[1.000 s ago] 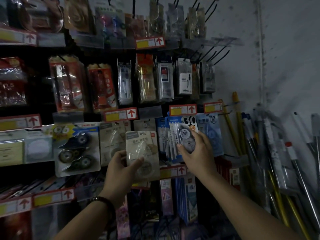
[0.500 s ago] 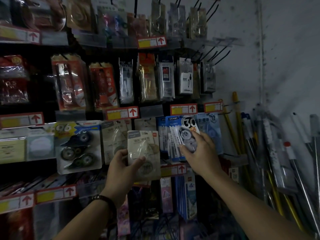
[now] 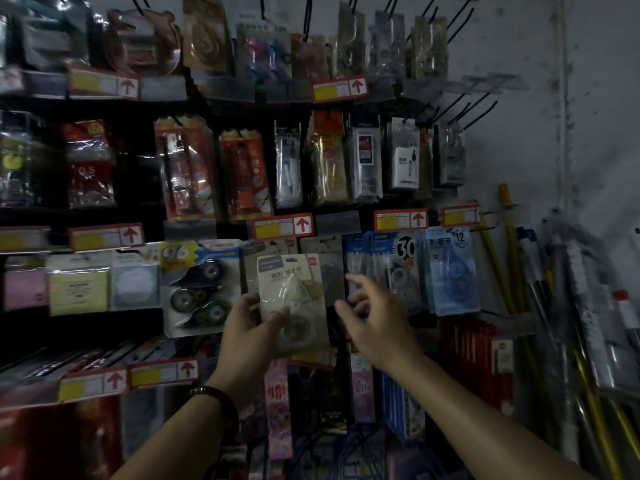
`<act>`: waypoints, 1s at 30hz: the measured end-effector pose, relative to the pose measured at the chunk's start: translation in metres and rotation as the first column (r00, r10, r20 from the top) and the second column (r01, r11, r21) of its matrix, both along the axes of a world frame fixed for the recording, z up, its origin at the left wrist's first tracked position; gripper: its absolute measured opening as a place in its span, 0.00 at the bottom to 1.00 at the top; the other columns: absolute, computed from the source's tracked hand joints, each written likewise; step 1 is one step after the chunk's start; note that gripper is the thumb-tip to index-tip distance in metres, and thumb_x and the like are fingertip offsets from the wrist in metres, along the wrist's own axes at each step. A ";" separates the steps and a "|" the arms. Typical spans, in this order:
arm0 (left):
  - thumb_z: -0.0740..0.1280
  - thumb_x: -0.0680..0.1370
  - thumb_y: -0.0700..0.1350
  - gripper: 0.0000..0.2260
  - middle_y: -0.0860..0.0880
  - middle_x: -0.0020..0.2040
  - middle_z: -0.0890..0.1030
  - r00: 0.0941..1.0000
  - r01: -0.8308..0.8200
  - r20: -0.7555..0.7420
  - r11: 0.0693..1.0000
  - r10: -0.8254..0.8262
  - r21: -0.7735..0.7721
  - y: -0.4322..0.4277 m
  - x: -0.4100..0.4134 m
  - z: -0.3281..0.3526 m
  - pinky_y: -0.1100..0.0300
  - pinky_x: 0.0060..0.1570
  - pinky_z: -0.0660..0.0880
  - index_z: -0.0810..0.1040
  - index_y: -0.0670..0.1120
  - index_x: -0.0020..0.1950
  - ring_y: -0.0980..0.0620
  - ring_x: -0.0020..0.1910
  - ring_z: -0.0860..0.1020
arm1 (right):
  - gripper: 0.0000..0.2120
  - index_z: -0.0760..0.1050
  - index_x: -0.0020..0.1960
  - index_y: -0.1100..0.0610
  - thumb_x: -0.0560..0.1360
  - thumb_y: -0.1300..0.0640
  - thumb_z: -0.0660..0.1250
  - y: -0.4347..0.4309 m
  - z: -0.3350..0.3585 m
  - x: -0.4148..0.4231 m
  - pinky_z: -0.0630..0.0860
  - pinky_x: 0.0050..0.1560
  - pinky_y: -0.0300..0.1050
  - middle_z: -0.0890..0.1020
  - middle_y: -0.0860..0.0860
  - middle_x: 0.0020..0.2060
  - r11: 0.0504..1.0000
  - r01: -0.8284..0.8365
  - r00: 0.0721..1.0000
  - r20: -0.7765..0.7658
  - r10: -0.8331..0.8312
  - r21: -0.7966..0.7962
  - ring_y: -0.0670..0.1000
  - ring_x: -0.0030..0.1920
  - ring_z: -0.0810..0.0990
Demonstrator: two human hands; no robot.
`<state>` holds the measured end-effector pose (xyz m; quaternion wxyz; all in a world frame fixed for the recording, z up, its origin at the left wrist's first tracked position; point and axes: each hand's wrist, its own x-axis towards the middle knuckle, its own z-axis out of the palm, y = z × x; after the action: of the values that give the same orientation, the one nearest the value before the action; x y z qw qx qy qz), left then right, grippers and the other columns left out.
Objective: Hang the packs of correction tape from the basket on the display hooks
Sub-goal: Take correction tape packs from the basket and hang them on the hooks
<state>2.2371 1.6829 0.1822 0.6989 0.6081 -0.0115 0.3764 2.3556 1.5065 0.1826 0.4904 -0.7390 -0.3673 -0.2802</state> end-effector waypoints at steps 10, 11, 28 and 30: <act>0.71 0.81 0.38 0.23 0.46 0.60 0.85 0.994 -0.082 0.085 0.991 0.074 0.102 0.029 -0.019 0.010 0.48 0.44 0.86 0.72 0.62 0.69 0.48 0.52 0.88 | 0.42 0.61 0.82 0.42 0.74 0.50 0.79 0.066 0.008 -0.033 0.85 0.54 0.50 0.84 0.46 0.50 0.956 -0.283 0.935 -0.200 0.292 0.071 0.45 0.51 0.85; 0.71 0.81 0.38 0.24 0.46 0.60 0.85 0.993 -0.088 0.086 0.990 0.079 0.113 0.031 -0.018 0.012 0.51 0.42 0.86 0.71 0.62 0.69 0.48 0.52 0.88 | 0.41 0.63 0.82 0.42 0.75 0.51 0.79 0.069 0.008 -0.034 0.86 0.54 0.51 0.84 0.46 0.50 0.955 -0.287 0.937 -0.187 0.296 0.075 0.45 0.51 0.85; 0.74 0.80 0.44 0.35 0.61 0.59 0.80 0.927 -0.364 0.132 0.757 0.351 0.542 0.063 0.006 0.019 0.66 0.48 0.83 0.63 0.60 0.82 0.70 0.51 0.82 | 0.39 0.61 0.82 0.39 0.77 0.47 0.76 0.100 0.016 -0.003 0.82 0.62 0.52 0.77 0.50 0.61 0.985 -0.118 0.993 -0.015 0.120 0.130 0.52 0.62 0.80; 0.74 0.80 0.45 0.33 0.64 0.57 0.80 0.920 -0.374 0.126 0.737 0.371 0.562 0.063 0.006 0.023 0.71 0.46 0.79 0.65 0.61 0.81 0.75 0.50 0.79 | 0.39 0.61 0.82 0.41 0.75 0.44 0.75 0.103 0.019 0.000 0.82 0.62 0.53 0.79 0.49 0.60 0.987 -0.101 0.994 -0.023 0.105 0.126 0.51 0.61 0.80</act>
<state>2.2430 1.7462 0.2054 0.3922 0.7793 -0.0047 0.4887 2.3551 1.6095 0.2017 0.5548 -0.6910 -0.3795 -0.2658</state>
